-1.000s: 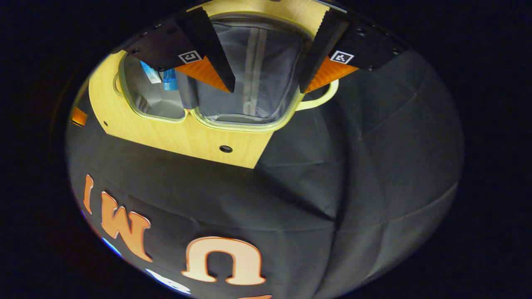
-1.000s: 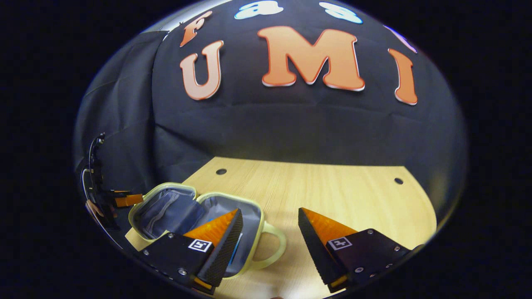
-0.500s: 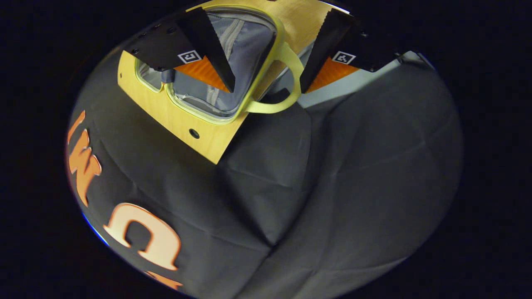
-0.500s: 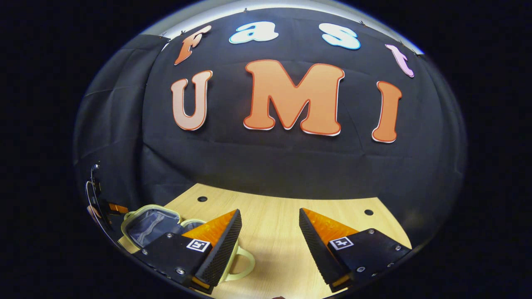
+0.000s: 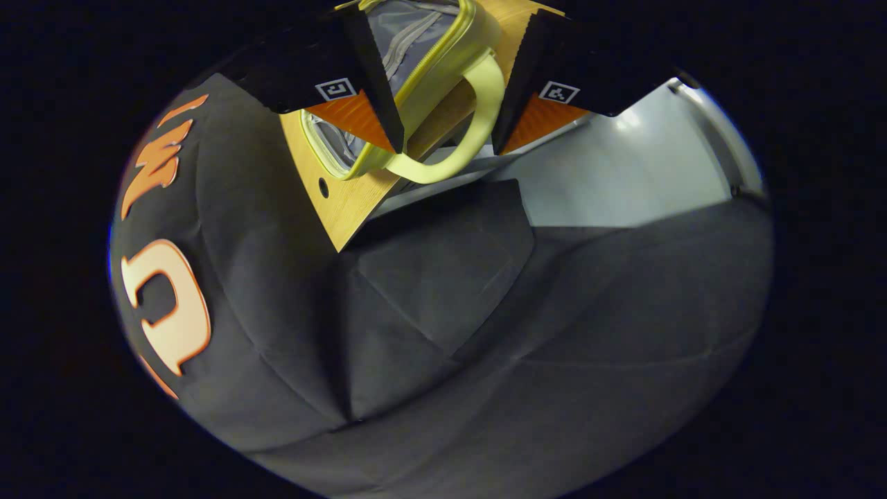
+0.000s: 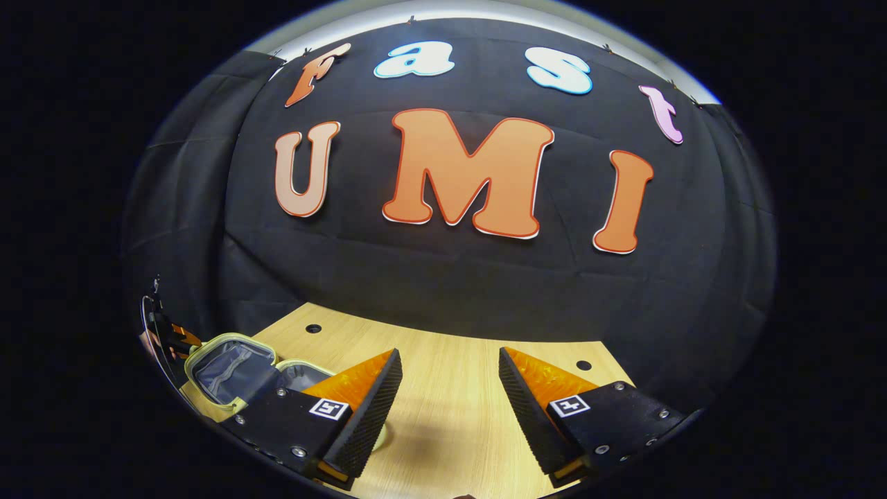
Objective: First open the suitcase, pack the skin care products into it, and then close the suitcase.
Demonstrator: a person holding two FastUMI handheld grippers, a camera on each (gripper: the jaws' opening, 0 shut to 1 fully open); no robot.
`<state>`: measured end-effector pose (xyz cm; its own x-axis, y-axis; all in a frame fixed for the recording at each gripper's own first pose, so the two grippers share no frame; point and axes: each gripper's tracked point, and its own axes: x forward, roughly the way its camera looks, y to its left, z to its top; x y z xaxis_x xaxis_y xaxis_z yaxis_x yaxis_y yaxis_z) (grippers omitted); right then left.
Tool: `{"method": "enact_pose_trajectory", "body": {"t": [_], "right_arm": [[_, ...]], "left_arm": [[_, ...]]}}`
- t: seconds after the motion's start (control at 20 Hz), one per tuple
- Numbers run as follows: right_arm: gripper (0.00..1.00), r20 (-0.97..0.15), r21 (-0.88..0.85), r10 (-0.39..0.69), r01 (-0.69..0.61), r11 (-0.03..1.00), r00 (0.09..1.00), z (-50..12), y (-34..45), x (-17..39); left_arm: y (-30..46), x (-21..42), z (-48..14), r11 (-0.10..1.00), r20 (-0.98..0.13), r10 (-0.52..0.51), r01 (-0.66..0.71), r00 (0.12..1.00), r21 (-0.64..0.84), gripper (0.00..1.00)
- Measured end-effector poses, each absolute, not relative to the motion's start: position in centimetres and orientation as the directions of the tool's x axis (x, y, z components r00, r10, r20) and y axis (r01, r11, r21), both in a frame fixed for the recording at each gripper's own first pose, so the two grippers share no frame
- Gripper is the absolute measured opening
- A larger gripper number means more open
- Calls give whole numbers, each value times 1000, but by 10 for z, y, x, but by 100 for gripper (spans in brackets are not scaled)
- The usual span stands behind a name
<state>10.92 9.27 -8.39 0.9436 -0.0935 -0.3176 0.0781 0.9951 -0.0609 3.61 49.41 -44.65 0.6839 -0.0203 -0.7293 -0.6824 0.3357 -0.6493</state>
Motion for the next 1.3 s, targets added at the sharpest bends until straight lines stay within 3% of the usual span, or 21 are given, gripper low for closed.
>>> {"method": "enact_pose_trajectory", "body": {"t": [0.05, 0.1, 0.2, 0.25, 0.3, 0.35, 0.4, 0.55, 0.85, 1.3], "right_arm": [[90, -316, -64, -96, 80, 995, 944, -85, 90, 107], [90, -318, -68, -98, 80, 994, 943, -86, 87, 105], [90, -315, -78, -93, 72, 994, 945, -82, 84, 102], [90, -306, -89, -97, 73, 993, 947, -79, 80, 102], [90, -302, -97, -102, 76, 992, 948, -77, 77, 101], [90, -300, -98, -106, 80, 992, 948, -76, 74, 99], [90, -298, -93, -110, 86, 992, 948, -75, 71, 96], [91, -292, -86, -135, 115, 990, 947, -73, 59, 85], [91, -289, -96, -211, 191, 977, 934, -73, 40, 57], [91, -282, -56, -211, 203, 978, 936, -71, 44, 49]], "left_arm": [[494, 35, -451, 309, -734, -38, -691, 678, -654, 80], [503, 25, -459, 301, -763, -22, -724, 646, -621, 74], [499, 28, -474, 259, -775, -30, -744, 631, -616, 28], [497, 15, -457, 265, -772, -27, -740, 635, -618, 30], [504, 15, -449, 305, -767, -27, -726, 641, -617, 20], [502, 20, -453, 363, -769, -12, -713, 639, -599, 19], [502, 23, -445, 415, -760, -10, -689, 650, -594, 8], [498, 42, -394, 554, -697, 34, -594, 716, -583, 8], [474, 57, -303, 716, -589, 12, -418, 808, -559, 7], [393, 84, -194, 823, -432, -124, -150, 893, -547, 7]]}}
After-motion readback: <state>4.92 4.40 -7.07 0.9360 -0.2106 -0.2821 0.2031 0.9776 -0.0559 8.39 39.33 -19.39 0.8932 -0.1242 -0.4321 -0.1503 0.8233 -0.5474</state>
